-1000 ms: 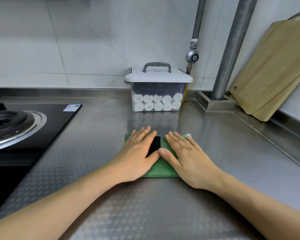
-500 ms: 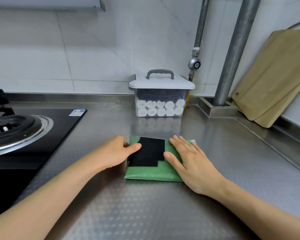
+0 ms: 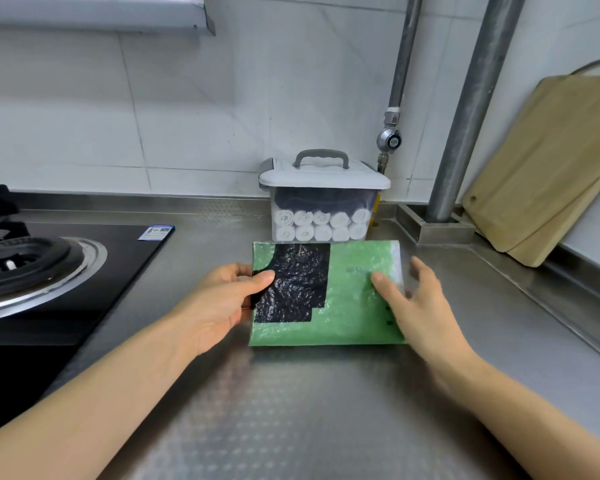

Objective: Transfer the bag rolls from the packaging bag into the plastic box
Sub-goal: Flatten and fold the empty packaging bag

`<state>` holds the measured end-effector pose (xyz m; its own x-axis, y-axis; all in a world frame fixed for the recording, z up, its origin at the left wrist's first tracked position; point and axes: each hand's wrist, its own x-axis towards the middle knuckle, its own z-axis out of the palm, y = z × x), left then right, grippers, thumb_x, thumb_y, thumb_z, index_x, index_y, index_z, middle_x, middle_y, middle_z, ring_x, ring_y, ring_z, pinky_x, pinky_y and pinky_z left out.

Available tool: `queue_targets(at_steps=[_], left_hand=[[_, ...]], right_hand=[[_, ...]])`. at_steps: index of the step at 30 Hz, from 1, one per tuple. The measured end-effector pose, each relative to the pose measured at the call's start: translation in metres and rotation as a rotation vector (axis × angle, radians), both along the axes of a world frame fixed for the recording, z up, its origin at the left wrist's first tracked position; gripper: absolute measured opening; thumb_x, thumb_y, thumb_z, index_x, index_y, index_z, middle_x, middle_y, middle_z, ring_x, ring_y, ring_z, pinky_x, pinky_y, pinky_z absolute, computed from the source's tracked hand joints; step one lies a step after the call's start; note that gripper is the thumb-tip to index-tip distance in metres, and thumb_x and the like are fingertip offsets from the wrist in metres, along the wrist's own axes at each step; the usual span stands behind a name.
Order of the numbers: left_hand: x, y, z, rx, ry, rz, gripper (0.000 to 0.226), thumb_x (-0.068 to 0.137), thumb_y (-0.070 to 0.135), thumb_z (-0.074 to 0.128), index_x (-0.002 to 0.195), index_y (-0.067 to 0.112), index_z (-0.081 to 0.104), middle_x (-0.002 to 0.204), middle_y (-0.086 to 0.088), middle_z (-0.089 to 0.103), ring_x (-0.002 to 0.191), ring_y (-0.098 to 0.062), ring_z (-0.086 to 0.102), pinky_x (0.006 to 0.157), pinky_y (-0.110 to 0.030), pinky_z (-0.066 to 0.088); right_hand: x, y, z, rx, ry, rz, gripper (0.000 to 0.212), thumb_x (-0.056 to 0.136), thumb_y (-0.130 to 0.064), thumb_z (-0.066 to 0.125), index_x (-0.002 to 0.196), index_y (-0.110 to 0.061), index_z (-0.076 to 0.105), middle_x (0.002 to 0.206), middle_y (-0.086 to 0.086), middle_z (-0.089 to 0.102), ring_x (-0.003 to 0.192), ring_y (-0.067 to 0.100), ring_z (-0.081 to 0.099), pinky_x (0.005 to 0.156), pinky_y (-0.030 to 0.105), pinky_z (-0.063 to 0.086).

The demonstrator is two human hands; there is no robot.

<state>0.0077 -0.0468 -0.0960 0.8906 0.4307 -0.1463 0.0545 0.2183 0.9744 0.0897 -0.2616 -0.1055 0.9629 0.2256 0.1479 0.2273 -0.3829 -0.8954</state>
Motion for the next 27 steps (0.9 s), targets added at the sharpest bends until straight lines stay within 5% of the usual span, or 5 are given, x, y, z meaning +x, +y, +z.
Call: queue_targets(at_steps=[3, 7, 12, 17, 27], left_hand=[[0.0, 0.0006, 0.0013, 0.0, -0.037, 0.008, 0.007, 0.085, 0.005, 0.06, 0.088, 0.009, 0.056, 0.078, -0.004, 0.062, 0.069, -0.014, 0.058, 0.068, -0.027, 0.048], [-0.0006, 0.0008, 0.0013, 0.002, -0.059, 0.008, 0.007, 0.085, 0.005, 0.06, 0.089, 0.01, 0.056, 0.076, -0.002, 0.063, 0.066, -0.013, 0.06, 0.065, -0.026, 0.049], [-0.0008, 0.0, -0.0009, 0.013, -0.052, 0.006, 0.013, 0.085, 0.006, 0.061, 0.097, 0.008, 0.057, 0.081, -0.005, 0.064, 0.071, -0.015, 0.06, 0.065, -0.028, 0.05], [-0.0009, -0.0005, -0.0024, 0.033, -0.045, 0.022, 0.012, 0.085, 0.007, 0.062, 0.095, 0.009, 0.056, 0.082, -0.005, 0.064, 0.069, -0.015, 0.06, 0.063, -0.027, 0.049], [-0.0022, 0.0055, -0.0048, 0.124, -0.041, -0.048, 0.012, 0.087, 0.01, 0.06, 0.099, 0.008, 0.062, 0.077, -0.001, 0.072, 0.061, -0.008, 0.066, 0.057, -0.024, 0.051]], right_hand=[[0.0088, -0.003, -0.0018, 0.125, 0.249, 0.055, 0.107, 0.054, -0.079, 0.064, 0.136, -0.013, 0.047, 0.129, -0.001, 0.06, 0.114, 0.016, 0.061, 0.104, 0.038, 0.045], [0.0114, -0.0033, -0.0002, 0.288, 0.356, 0.147, 0.044, 0.083, -0.045, 0.064, 0.101, -0.006, 0.07, 0.095, 0.005, 0.075, 0.091, 0.021, 0.072, 0.095, 0.039, 0.051], [0.0091, -0.0022, -0.0014, 0.308, 0.308, 0.107, 0.031, 0.084, -0.036, 0.065, 0.091, -0.007, 0.072, 0.089, 0.008, 0.076, 0.087, 0.024, 0.072, 0.088, 0.038, 0.055], [0.0071, -0.001, -0.0027, 0.363, 0.281, 0.103, 0.024, 0.087, -0.028, 0.065, 0.09, -0.005, 0.071, 0.085, 0.009, 0.076, 0.072, 0.019, 0.072, 0.062, 0.025, 0.057], [0.0068, 0.0008, -0.0059, 0.362, 0.224, 0.116, 0.017, 0.09, -0.024, 0.061, 0.092, -0.011, 0.071, 0.084, 0.004, 0.076, 0.077, 0.017, 0.073, 0.065, 0.022, 0.058]])
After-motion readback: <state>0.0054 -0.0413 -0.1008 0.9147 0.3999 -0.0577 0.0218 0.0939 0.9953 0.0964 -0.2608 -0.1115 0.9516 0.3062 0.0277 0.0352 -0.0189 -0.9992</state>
